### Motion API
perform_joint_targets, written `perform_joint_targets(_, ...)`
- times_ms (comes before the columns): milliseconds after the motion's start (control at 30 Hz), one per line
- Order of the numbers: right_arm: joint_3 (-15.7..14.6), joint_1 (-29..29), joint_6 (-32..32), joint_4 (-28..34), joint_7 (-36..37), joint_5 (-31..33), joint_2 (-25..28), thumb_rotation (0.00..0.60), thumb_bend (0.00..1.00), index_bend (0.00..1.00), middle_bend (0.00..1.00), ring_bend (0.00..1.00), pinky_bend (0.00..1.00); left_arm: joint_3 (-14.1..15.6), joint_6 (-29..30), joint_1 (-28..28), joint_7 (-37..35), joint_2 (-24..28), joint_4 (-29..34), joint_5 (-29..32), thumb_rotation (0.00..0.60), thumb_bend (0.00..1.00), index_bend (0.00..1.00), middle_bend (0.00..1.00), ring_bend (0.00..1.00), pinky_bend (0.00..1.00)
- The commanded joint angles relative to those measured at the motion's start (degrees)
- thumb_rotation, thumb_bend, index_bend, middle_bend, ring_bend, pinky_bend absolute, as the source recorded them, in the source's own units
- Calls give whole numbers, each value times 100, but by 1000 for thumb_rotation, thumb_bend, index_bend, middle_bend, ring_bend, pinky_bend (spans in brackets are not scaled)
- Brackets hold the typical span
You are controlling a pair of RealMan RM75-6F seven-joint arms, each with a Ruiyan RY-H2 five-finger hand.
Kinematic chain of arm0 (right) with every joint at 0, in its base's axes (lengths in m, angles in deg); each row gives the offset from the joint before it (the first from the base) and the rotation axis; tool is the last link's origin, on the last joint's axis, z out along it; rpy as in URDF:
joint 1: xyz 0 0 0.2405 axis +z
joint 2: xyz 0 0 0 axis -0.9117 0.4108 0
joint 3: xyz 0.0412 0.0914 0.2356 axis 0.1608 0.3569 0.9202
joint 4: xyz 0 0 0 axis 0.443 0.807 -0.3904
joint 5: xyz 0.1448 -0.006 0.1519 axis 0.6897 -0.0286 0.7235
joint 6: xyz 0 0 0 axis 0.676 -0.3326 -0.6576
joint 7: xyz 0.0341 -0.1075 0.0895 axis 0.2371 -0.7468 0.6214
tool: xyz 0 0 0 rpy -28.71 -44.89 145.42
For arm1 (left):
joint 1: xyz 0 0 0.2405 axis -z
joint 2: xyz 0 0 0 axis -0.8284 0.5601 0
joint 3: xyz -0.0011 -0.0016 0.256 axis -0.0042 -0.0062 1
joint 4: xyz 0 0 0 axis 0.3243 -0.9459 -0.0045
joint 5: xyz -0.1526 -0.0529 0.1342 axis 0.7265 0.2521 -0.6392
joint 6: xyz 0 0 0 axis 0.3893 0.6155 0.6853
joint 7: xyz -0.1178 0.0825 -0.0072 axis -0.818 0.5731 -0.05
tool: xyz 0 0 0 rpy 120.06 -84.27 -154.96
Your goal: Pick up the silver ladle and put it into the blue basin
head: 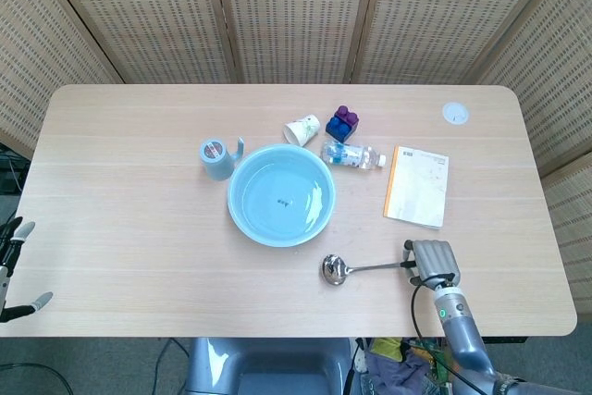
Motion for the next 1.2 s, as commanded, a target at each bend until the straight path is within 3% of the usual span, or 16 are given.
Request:
perform_joint_targets(33, -175, -156, -4, 277, 522, -659, 511, 600, 961, 801, 913, 1000, 1000, 3, 5, -2, 11, -4, 4, -6, 600, 0, 0, 0, 0, 0)
perform_joint_targets(400, -299, -238, -109, 636, 1484, -1984, 1435, 600, 964, 806, 914, 1000, 1000, 6, 1, -1, 65, -27, 8, -7, 600, 0, 0, 0, 0, 0)
perform_joint_targets(633, 84, 59, -64, 1275, 1065, -1891, 2009, 600, 964, 807, 915, 1000, 1000, -20, 9, 3, 124, -55, 8, 33, 600, 0, 0, 0, 0, 0)
perform_joint_targets(800, 597, 562, 140, 1735, 390, -1189, 2206, 600, 964, 809, 915, 1000, 1000, -42, -56, 35, 132, -61, 4, 96, 600, 0, 0, 0, 0, 0)
perform_joint_targets(900, 1062, 1078, 220, 1784, -171, -371, 2120, 600, 964, 809, 916, 1000, 1000, -84, -85, 85, 18, -80, -67, 88, 600, 0, 0, 0, 0, 0)
perform_joint_targets(1067, 1376, 1825, 244, 1688, -1106, 722, 1922, 600, 967, 809, 916, 1000, 1000, -109, -160, 146, -101, -113, -167, 99, 600, 0, 0, 0, 0, 0)
perform_joint_targets(1200, 1530, 2615, -9, 1263, -2136, 1515, 1499, 600, 976, 813, 917, 1000, 1000, -143, -296, 205, -103, -123, -188, 233, 600, 0, 0, 0, 0, 0)
